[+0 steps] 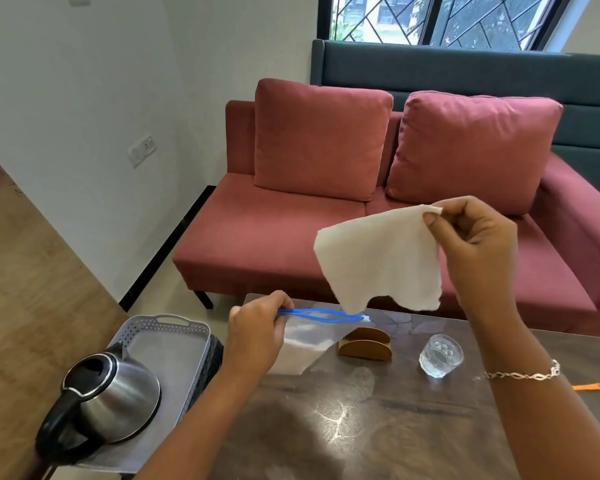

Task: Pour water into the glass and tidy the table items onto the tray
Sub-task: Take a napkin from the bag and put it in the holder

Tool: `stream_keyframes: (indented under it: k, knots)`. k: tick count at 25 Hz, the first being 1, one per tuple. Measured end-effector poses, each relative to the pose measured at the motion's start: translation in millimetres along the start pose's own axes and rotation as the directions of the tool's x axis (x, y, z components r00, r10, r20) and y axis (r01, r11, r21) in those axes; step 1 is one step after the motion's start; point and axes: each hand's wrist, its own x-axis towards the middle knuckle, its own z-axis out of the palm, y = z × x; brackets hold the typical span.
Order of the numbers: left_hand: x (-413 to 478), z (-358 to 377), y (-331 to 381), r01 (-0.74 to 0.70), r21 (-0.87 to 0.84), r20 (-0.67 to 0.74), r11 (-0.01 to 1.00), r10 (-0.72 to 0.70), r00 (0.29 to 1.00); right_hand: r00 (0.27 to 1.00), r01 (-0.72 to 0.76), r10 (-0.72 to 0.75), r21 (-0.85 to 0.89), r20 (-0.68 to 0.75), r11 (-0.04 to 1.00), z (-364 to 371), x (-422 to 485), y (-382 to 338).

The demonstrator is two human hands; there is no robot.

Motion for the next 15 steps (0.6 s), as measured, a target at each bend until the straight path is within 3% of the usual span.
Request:
stream_keyframes:
  k: [4,7,12,15]
  knots:
    - [0.7,-4.7,-3.3,0.022,0.037,0.035,0.999,-0.023,0.999,0.998,0.023,-0.033,-0.186,-0.055,0.982,-6.2,3.2,11.3]
    - [0.2,-7.5,-4.3,0.064,0.049,0.067,0.997,-0.067,0.995,0.999,0.027,-0.034,-0.302,-0.017,0.953,-4.6,-3.3,25.8]
    - [0.4,-8.6,-4.4,0.034,0.031,0.101,0.999,-0.037,0.994,0.983,0.102,-0.013,-0.477,0.185,0.873,5.7,-18.7,53.0]
    - [-0.5,-7.0,-4.4,0.018,0.023,0.128,1.000,-0.021,0.992,0.910,0.233,-0.016,-0.481,0.413,0.845,11.6,-37.5,60.7]
